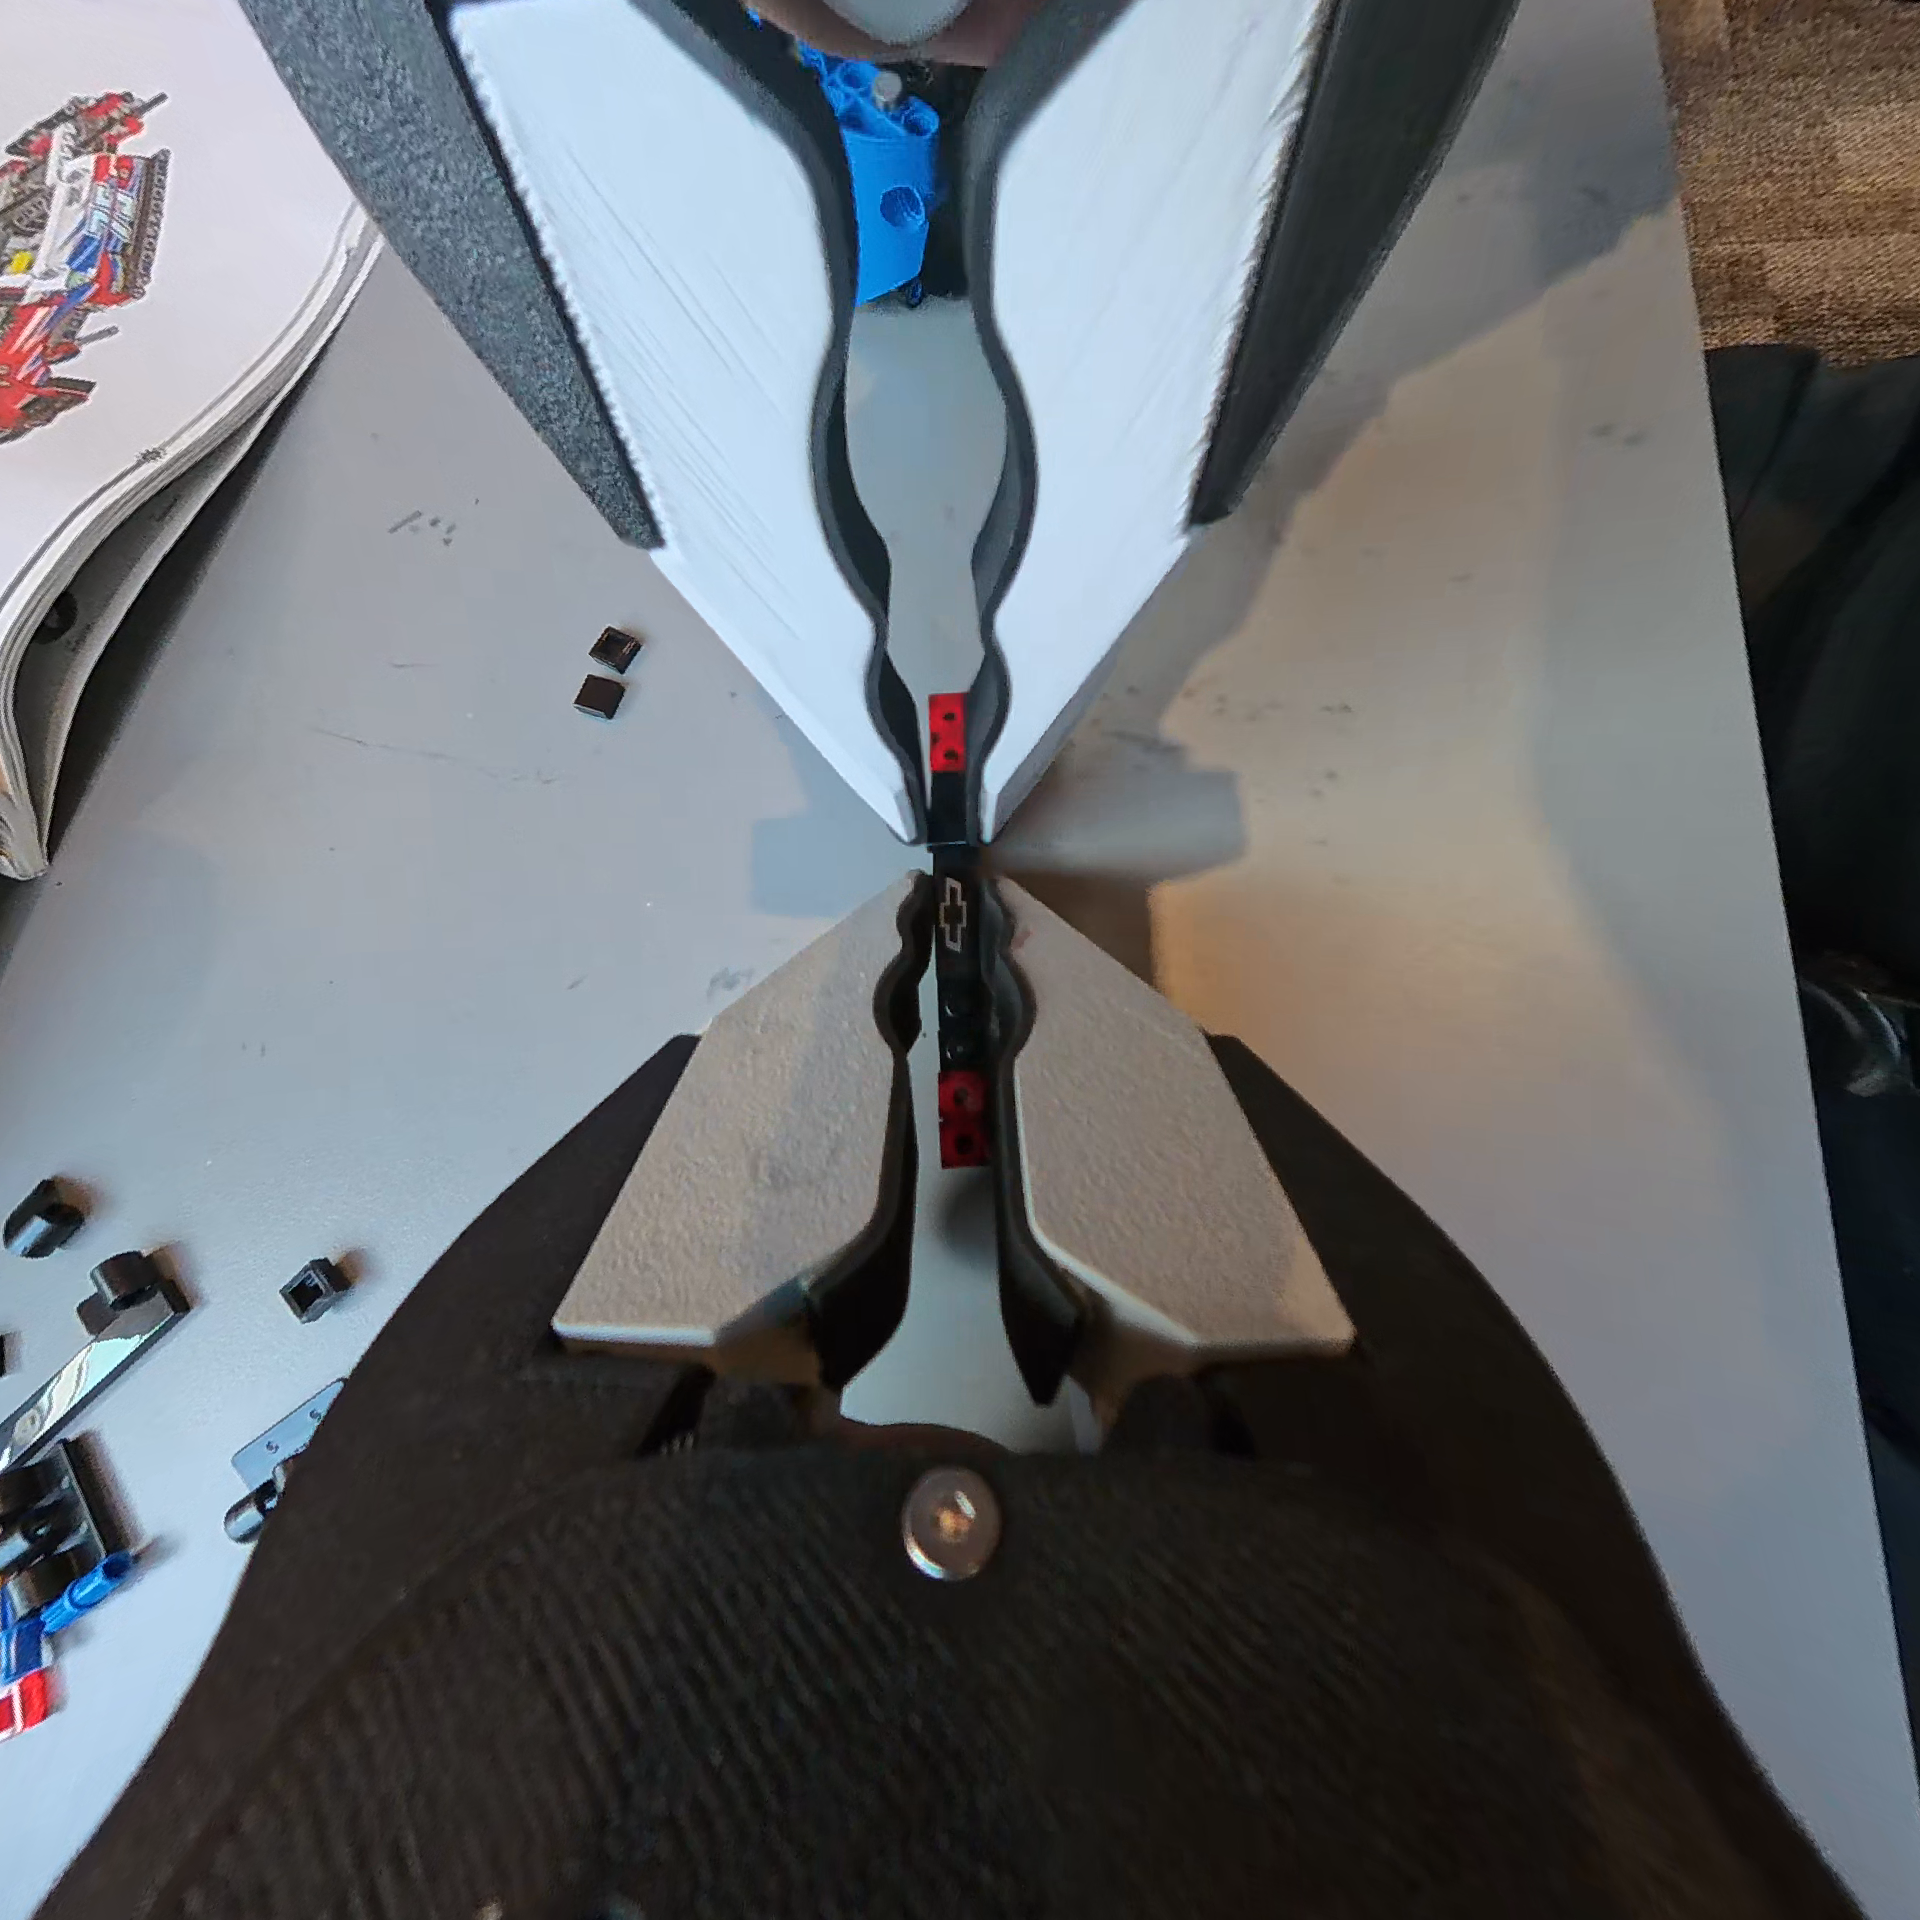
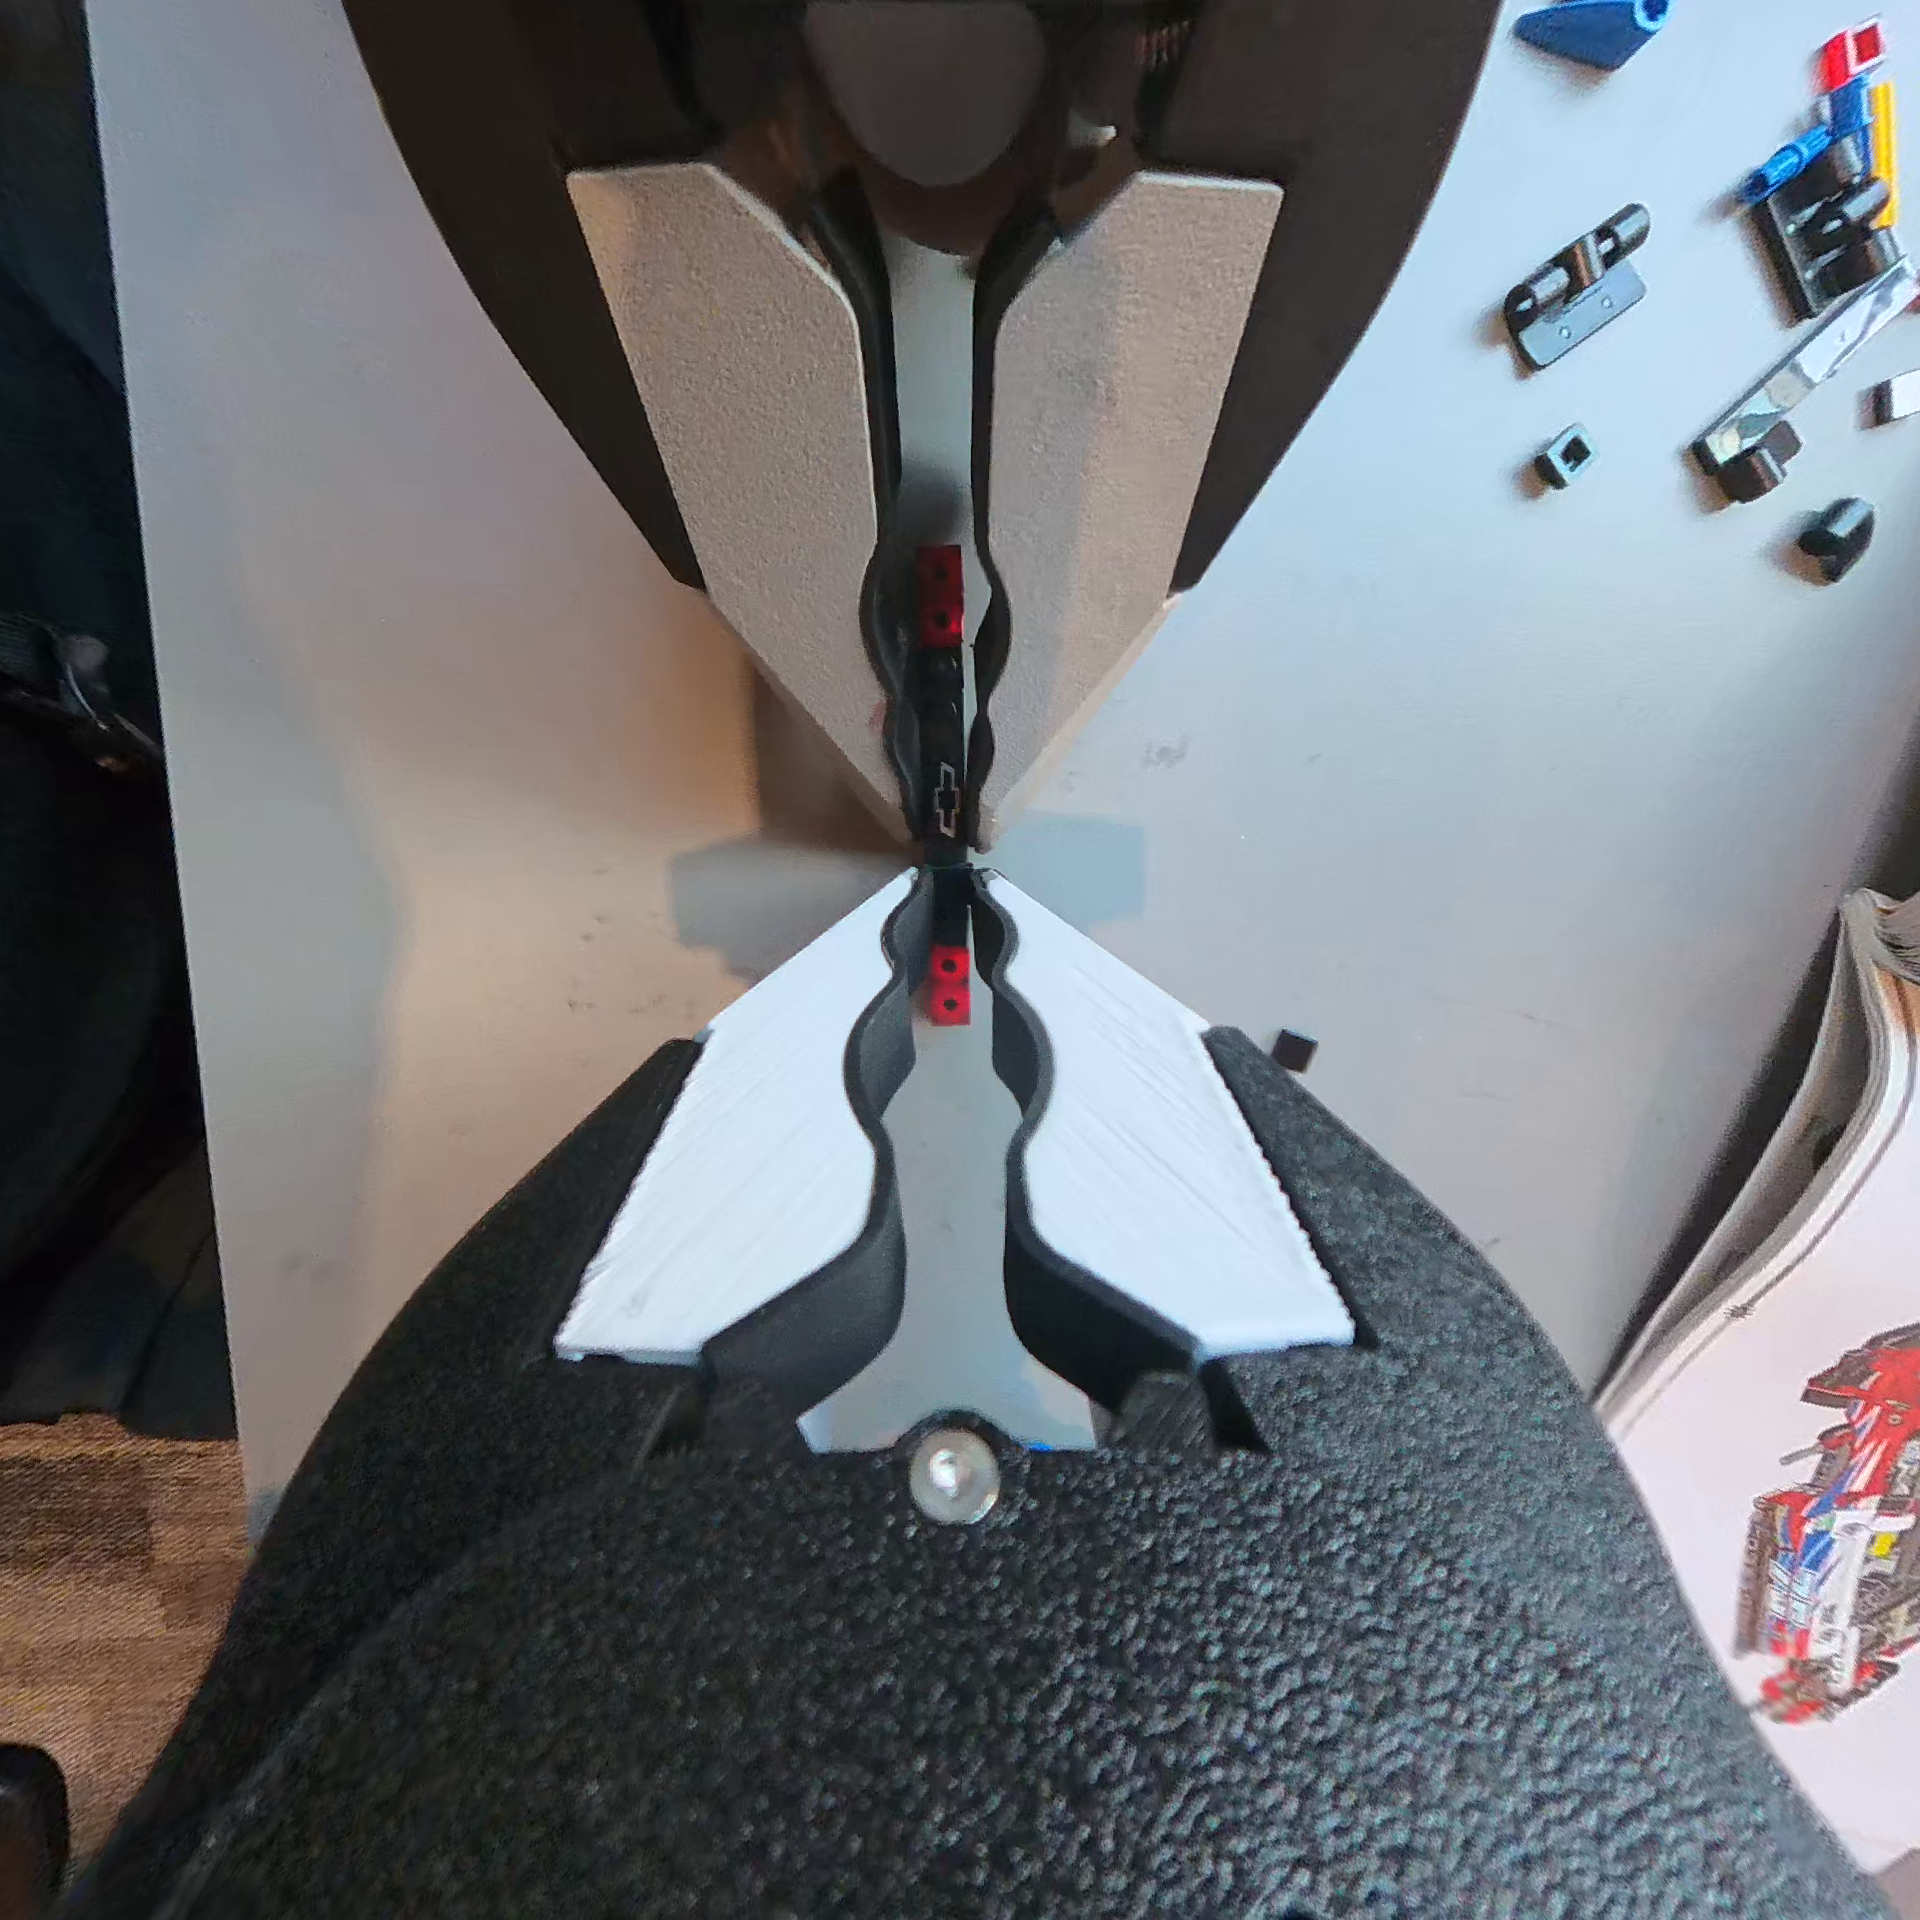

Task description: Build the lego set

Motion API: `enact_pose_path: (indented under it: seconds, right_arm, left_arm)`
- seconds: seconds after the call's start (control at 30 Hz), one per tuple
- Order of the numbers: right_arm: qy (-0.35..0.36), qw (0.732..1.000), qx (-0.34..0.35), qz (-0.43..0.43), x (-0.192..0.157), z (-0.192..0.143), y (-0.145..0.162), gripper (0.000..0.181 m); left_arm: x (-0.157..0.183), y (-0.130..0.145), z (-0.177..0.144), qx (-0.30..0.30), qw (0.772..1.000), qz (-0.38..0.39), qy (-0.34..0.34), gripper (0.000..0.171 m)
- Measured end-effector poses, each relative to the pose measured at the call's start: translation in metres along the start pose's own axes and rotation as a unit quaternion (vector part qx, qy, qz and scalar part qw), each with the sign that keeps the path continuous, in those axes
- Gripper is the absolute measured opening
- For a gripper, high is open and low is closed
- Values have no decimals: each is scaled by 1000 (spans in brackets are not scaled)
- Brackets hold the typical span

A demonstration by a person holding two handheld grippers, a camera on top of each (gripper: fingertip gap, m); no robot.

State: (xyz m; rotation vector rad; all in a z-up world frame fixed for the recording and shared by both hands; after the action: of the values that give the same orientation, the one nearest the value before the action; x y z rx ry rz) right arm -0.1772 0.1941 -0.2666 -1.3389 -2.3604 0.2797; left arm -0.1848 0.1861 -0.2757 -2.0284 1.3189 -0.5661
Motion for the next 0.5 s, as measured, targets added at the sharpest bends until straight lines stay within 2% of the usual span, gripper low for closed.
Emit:
enact_pose_path:
  seconds: [0.33,0.5]
  right_arm:
    - [7,1000,-19,4,-3,-1,1,6]
    - [6,999,-14,44,0,1,2,6]
  left_arm:
    - [0,0,0,2,1000,-8,1,5]
    - [-1,0,0,2,1000,-13,2,5]
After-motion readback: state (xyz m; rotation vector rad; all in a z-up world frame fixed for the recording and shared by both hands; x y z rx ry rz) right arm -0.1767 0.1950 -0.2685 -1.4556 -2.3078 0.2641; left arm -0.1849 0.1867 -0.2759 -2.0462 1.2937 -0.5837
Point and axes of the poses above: each gripper's, where its closed fingertips meet, z out along the fingers, y out of its underside, x = y × z across the jaws, the point moved 1 cm from there along -z, back along the fingers, and after that the axes turned 10 degrees about y, right-handed, at the moved point
